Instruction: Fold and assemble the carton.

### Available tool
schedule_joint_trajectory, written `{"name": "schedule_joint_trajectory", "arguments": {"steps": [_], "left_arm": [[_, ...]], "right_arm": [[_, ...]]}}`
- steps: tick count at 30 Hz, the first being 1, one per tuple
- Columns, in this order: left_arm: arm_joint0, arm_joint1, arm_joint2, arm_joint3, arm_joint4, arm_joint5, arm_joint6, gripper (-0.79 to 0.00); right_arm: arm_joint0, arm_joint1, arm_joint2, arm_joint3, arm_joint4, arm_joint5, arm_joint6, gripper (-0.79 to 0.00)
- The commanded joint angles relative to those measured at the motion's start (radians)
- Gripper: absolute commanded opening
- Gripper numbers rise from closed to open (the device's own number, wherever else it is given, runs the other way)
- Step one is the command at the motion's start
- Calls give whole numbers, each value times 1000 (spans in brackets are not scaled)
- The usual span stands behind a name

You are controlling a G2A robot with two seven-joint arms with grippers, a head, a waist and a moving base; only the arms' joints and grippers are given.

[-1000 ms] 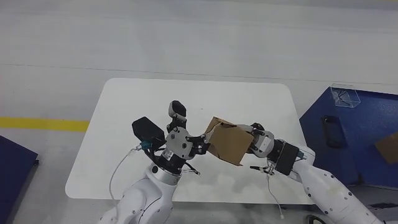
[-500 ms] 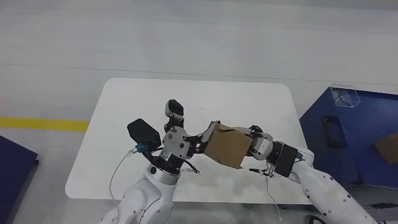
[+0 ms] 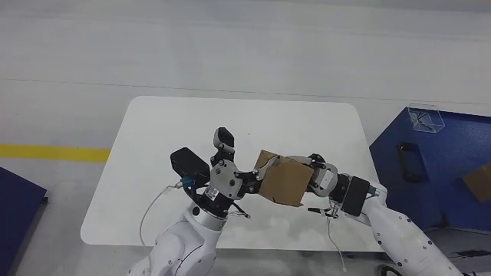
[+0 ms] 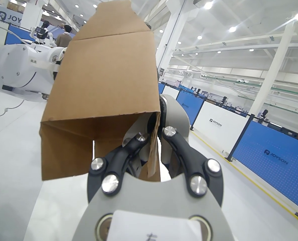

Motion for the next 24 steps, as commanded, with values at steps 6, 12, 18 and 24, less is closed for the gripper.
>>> {"name": "schedule_joint_trajectory", "arguments": {"steps": [6,12,18,24], "left_arm": [[1,-5,4,3,44,-13,-35,0],[3,-9,3,-1,73,-23,-55,0],[14,-12,-23,-10,74,-19,-52,0],[21,-15,-25,-5,93,-35,-74,0]], "right_arm": [[2,-9,6,-4,-17,-15,5,-785],[1,-15,26,-2,-19,-23,8,-785],[-4,-16,59,-1,-39,-12,-4,-785],[-13,-20,76,-3,-63,-11,-26,-785]]}}
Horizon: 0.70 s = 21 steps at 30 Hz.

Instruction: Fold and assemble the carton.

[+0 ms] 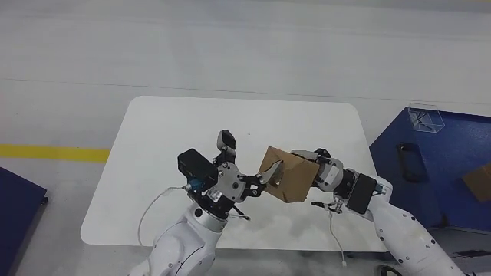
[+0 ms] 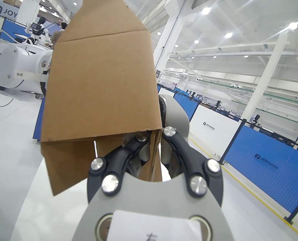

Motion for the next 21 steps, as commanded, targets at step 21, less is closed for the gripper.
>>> {"name": "schedule_joint_trajectory", "arguments": {"steps": [21], "left_arm": [[4,-15,-10,14,77,-29,46,0]], "right_arm": [[-37,-4,77,-36,-142,86,-62,-785]]}}
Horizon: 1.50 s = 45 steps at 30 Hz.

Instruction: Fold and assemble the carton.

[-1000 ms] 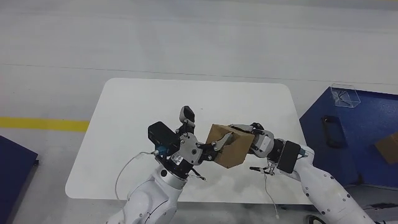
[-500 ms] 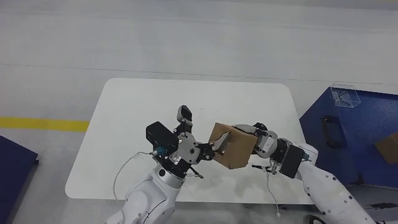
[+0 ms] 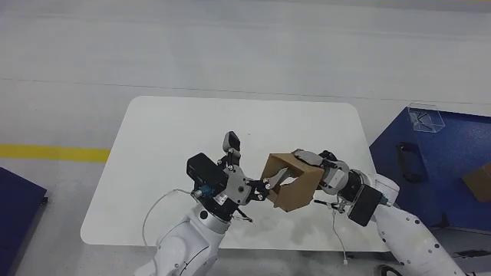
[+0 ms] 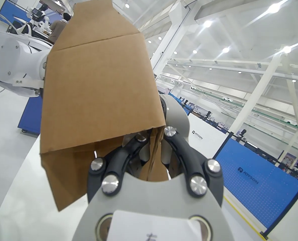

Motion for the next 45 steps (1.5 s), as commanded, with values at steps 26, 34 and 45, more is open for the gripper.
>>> {"name": "schedule_joint_trajectory", "arguments": {"steps": [26,34,45], "left_arm": [[168,34,-233,-210,-435,-236,-372,0],[146,30,-167,-170,-341,-232,-346,0],[119,31,-205,-111,-374,-286,-281,0]], "right_arm": [[-86,13,176,-39,-297,333,-34,-785],[-92,9,188,-49,-287,327,-48,-785],[-96,-2,201,-32,-165,282,-88,-785]]}}
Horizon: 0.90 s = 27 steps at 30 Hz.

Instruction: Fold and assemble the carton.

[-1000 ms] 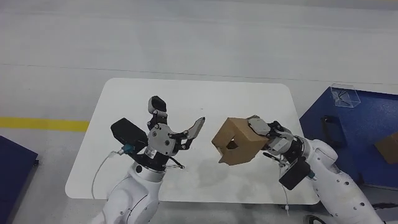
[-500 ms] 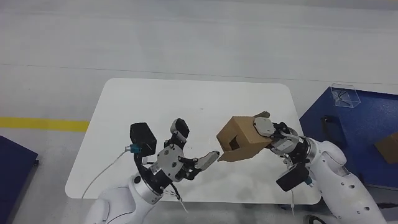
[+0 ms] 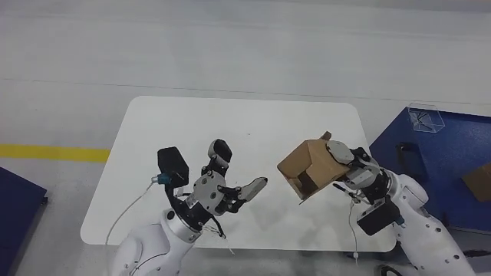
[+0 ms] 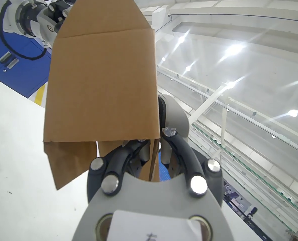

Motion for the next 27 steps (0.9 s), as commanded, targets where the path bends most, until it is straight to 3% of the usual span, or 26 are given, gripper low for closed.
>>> {"name": "schedule_joint_trajectory", "arguments": {"steps": [1,8,18,27], "left_arm": [[-7,2,4,15,29,-17,-21,0],[-26,-2,66,42,113,-44,6,0],[-86,-17,125,85,142,11,47,0],[-110,-22,147,105,151,28,5,0]], "right_arm": [[1,-2,-2,-1,-3,2,-4,-785],[3,-7,-6,-8,-10,1,-24,-785],[3,-15,-16,-10,-32,4,-30,-785],[4,-21,-14,-8,-41,4,-34,-785]]}}
